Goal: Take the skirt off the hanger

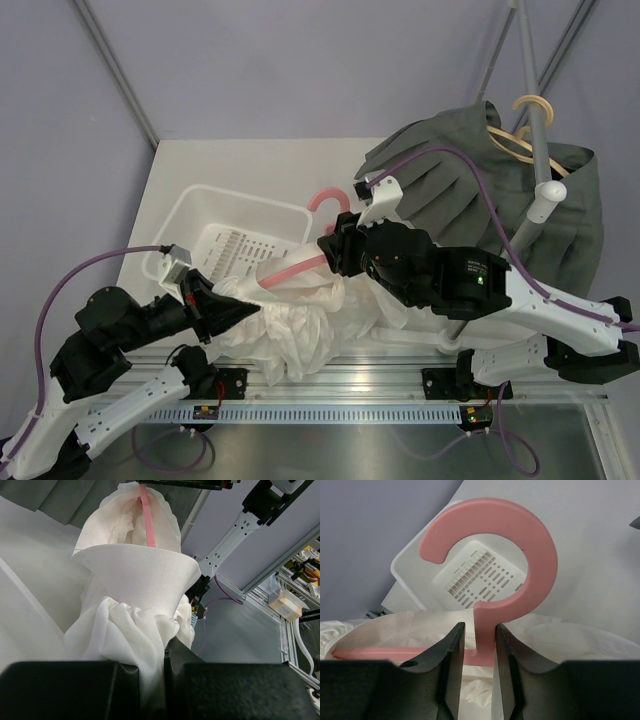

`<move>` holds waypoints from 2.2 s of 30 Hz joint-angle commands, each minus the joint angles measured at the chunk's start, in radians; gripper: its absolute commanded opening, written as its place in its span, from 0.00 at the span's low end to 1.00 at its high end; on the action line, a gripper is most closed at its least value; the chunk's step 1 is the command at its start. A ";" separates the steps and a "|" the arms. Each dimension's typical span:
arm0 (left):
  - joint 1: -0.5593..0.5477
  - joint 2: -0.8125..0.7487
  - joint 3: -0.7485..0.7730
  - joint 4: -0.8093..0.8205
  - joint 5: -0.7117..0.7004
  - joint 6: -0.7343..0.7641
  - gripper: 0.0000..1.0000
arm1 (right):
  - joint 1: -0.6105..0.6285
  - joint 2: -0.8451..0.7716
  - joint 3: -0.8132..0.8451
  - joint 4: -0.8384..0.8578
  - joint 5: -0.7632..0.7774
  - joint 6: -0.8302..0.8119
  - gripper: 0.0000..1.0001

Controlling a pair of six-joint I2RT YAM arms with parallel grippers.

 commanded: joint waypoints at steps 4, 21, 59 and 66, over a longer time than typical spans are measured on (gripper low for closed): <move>-0.002 -0.020 -0.005 0.193 0.038 -0.022 0.00 | 0.012 0.011 0.008 0.089 -0.015 -0.004 0.36; -0.002 -0.026 0.004 0.222 0.056 -0.045 0.00 | 0.013 0.065 0.008 0.078 0.017 -0.010 0.38; -0.002 -0.034 -0.037 0.075 0.118 -0.021 0.82 | 0.012 -0.009 0.116 -0.072 0.169 0.005 0.00; -0.001 -0.040 -0.057 0.038 0.107 -0.025 0.77 | 0.013 -0.047 0.132 -0.093 0.213 -0.013 0.00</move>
